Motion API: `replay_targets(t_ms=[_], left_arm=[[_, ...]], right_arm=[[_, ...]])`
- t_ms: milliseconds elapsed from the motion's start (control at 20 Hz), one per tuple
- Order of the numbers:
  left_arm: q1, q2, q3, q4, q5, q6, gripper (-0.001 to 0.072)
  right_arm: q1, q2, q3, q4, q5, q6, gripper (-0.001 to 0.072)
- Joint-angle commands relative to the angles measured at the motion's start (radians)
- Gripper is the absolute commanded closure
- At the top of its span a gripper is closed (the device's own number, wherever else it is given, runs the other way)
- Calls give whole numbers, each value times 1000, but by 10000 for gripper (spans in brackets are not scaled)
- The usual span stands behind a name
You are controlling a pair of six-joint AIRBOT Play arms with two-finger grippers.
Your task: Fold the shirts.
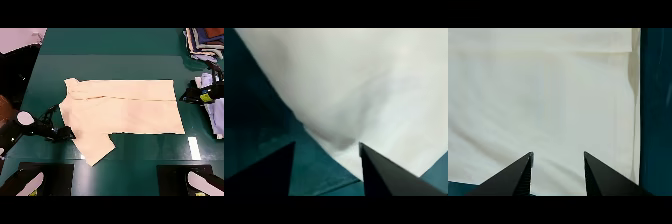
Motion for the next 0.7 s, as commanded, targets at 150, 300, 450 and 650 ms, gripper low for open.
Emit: replay_targets(t_ms=[150, 300, 450, 650], left_arm=[[0, 12, -64, -145, 86, 114, 684], [0, 12, -20, -142, 68, 111, 685], [0, 12, 50, -135, 51, 117, 685], [0, 12, 81, -137, 58, 117, 685]], right_arm=[[-12, 27, -18, 2, 46, 0, 323], [-91, 65, -125, 3, 72, 0, 323], [-249, 143, -332, 5, 75, 0, 317], [-454, 176, -541, 94, 66, 0, 123]])
